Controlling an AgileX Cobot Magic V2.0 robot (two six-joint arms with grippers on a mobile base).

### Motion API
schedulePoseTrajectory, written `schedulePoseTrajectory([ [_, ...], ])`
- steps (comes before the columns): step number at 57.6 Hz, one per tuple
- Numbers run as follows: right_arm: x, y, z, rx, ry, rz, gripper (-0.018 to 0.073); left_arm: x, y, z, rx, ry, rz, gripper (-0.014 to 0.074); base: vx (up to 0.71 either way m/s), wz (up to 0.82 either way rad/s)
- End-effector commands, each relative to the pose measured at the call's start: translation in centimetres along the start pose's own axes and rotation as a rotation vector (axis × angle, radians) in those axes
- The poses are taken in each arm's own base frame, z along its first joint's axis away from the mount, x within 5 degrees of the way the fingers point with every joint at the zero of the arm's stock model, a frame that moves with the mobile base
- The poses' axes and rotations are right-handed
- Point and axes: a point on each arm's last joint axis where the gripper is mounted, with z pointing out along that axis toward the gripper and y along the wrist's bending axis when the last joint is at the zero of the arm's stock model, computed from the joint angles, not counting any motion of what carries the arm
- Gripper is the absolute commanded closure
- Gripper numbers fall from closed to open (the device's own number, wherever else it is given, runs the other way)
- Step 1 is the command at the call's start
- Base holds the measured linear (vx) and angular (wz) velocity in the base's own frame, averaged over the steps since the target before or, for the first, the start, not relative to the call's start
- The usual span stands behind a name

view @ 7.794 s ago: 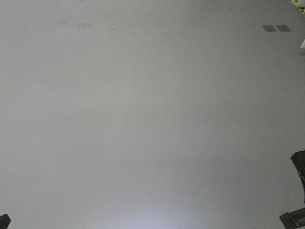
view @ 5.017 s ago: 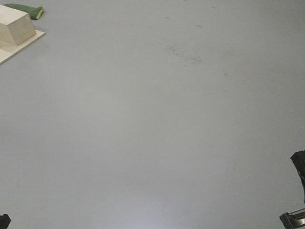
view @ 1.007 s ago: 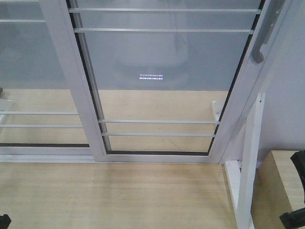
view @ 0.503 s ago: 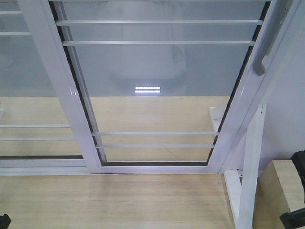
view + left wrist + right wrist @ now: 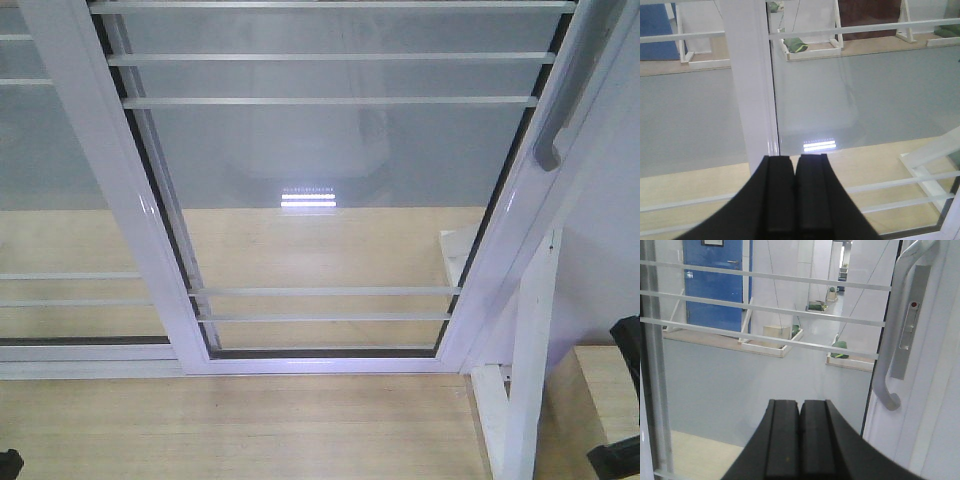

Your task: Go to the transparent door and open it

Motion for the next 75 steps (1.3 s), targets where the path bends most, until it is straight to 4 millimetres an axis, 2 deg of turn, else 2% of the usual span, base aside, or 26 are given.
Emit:
schedulePoseTrajectory([
  [1,-0.70,-0.06,-0.14,0.008,-0.094,-0.007,0.0565,-0.33,0.07,0.00,-0.006,-0.082,-0.010,0.0594,0.05,0.00],
  [75,-0.46,-0.04,0.05,0.005,-0.058,-0.007,0.0565,-0.17,0.05,0.08,-0.004,-0.059,-0.011,0.0594,0.00,0.00],
])
